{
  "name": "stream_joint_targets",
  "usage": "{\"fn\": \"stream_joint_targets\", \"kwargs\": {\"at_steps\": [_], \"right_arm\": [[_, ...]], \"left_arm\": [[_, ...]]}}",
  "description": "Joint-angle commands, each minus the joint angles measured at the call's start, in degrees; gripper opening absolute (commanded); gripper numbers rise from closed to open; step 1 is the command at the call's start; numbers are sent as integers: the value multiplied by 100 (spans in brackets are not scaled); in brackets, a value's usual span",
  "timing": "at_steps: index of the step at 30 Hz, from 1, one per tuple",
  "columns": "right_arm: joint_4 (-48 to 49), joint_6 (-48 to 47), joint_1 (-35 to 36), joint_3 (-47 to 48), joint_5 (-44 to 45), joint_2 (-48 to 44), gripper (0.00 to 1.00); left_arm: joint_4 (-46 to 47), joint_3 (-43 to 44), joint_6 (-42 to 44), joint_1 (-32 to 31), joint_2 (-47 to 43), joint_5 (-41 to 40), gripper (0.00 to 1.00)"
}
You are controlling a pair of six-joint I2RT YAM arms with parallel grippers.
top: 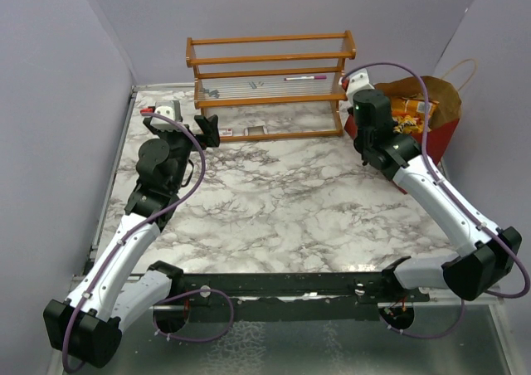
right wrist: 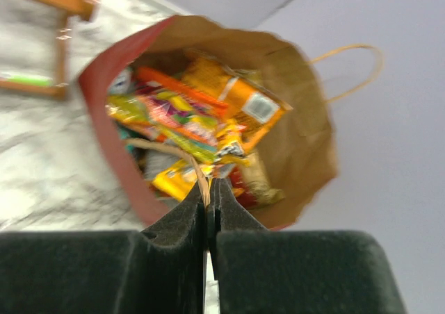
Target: Take the snacks out of the paper bag
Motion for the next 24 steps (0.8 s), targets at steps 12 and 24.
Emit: {"fn": "stream_joint_targets", "kwargs": {"at_steps": [12,24], "right_arm": [[-3435,2429,159,1091,-5432,-407,1],[-1784,3515,248,779,-7609,-490,1]], "left_arm": [[148,-42,-111,85,-11,7,99],[94,-35,-81,83,109,-61,99]]}}
